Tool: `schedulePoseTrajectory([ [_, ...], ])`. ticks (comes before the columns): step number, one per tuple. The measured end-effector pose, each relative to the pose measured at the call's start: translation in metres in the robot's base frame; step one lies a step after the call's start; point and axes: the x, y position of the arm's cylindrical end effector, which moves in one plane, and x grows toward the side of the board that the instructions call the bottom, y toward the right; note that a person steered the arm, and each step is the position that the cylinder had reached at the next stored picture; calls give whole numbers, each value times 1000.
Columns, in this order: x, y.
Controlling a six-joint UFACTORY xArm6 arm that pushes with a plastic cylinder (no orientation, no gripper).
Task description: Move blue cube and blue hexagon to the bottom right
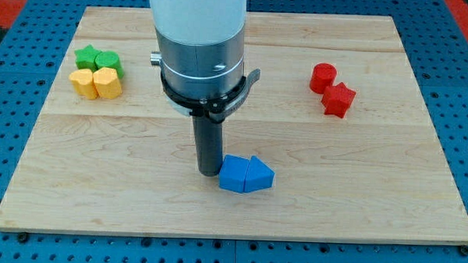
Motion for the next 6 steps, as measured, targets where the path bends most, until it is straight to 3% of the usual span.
schedulePoseTrajectory([
  [2,14,-18],
  [6,3,137],
])
